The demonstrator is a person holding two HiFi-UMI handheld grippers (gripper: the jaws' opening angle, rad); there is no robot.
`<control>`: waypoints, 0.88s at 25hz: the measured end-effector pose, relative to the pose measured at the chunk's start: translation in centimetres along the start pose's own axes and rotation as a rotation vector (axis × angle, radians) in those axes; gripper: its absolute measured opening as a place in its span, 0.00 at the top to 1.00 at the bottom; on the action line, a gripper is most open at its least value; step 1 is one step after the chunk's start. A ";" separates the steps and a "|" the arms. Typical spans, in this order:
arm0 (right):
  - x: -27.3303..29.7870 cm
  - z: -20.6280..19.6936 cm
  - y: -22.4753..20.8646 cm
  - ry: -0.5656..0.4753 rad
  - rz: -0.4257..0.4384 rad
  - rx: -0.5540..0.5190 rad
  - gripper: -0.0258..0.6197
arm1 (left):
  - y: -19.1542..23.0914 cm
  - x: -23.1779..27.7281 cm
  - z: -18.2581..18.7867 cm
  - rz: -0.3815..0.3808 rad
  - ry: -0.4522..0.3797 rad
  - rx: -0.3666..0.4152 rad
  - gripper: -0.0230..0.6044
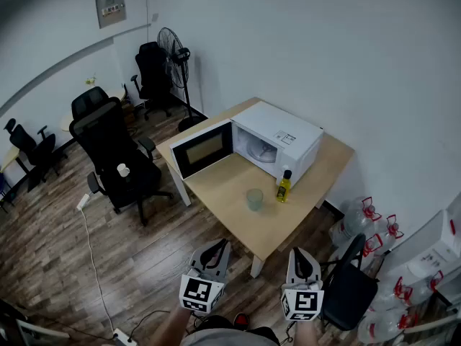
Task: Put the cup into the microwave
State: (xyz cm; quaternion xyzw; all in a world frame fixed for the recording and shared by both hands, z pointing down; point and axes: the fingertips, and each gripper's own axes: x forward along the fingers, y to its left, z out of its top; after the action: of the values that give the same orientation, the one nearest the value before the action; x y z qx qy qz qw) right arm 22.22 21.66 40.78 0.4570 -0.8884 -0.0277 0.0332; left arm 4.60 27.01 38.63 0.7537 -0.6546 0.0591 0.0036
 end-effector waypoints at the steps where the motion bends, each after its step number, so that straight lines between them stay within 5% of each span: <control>1: -0.1 0.1 -0.1 -0.004 0.001 0.010 0.93 | 0.0 0.0 -0.1 0.001 0.000 0.001 0.91; 13: 1.6 0.5 -1.0 -0.009 -0.005 -0.006 0.93 | 0.4 2.4 0.1 -0.009 0.003 0.005 0.91; 22: 7.5 0.2 -1.5 0.002 -0.102 0.012 0.93 | 5.2 8.5 -0.2 -0.088 0.001 0.016 0.91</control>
State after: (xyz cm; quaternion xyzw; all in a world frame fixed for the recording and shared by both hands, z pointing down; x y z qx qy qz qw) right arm 19.06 14.70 40.66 0.5020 -0.8640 -0.0238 0.0298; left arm 0.59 17.92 39.29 0.7816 -0.6204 0.0645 0.0005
